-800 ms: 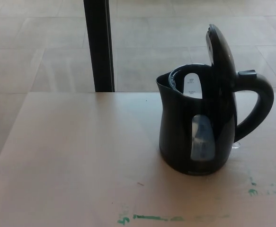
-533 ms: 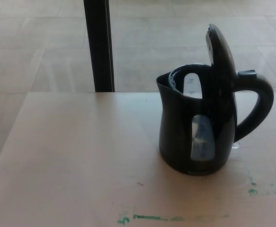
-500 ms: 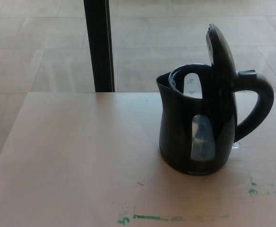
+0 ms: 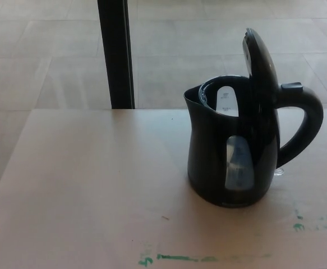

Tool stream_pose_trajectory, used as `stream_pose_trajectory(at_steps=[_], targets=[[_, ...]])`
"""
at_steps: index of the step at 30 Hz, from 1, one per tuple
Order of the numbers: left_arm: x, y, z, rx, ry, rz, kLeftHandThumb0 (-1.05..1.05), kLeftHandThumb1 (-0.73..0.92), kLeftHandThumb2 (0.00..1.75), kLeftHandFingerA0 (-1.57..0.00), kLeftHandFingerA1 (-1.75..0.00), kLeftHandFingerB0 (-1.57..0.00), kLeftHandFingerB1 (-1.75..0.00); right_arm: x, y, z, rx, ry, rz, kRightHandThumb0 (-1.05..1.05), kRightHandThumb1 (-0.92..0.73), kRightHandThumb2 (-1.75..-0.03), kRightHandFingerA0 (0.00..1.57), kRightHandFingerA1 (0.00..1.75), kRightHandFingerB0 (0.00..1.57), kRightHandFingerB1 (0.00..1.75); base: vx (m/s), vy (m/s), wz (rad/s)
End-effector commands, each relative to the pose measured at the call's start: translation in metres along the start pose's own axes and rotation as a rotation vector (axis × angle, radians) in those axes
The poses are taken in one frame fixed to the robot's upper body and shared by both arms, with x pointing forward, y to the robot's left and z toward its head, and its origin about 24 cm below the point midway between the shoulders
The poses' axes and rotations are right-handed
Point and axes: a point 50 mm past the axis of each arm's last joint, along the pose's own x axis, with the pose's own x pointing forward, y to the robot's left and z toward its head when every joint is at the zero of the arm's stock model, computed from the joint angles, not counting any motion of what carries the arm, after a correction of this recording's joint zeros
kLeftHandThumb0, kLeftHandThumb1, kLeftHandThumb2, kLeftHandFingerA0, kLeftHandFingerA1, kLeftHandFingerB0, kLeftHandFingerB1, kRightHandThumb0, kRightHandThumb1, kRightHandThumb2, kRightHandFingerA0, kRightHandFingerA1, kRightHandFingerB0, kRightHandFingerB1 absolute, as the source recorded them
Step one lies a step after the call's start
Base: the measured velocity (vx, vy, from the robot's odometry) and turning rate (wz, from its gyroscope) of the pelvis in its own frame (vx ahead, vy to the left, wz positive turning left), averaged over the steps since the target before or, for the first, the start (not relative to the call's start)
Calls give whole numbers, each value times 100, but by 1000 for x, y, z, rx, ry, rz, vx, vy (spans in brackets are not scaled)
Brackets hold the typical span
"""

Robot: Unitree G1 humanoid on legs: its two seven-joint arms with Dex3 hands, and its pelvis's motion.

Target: The robot uses its right hand to push down on the lid of a kettle kept in the middle of the desk to close it

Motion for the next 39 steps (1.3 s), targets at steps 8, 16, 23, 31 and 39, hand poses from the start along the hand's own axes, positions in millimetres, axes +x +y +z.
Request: stream_pose_trajectory(at_steps=[8,16,23,31,39], targets=[[-2,7,4,-13,-2,-3,-83,92,70,-51,-50,-44,-43,10,109,114,-36,-431,290,-87,-92,-71,56,47,44,38,0,0,1],[-1,7,4,-25,1,-9,-84,92,71,-50,-49,-42,-42,-9,195,155,-165,-553,537,-76,-92,-76,35,45,24,37,0,0,0],[-1,7,5,-19,-1,-9,-82,75,110,-42,-58,-36,-54,-27,254,173,-267,-652,656,-89,-92,-80,51,45,36,37,0,0,0],[-2,8,3,2,8,-8,-85,92,71,-50,-49,-41,-43,-59,305,174,-381,-695,770,-84,-92,-76,44,46,38,37,0,0,0],[-2,7,3,-16,16,-14,-82,74,110,-41,-58,-36,-54,-63,342,164,-449,-680,867,-83,-92,-74,43,49,36,38,0,0,0]])
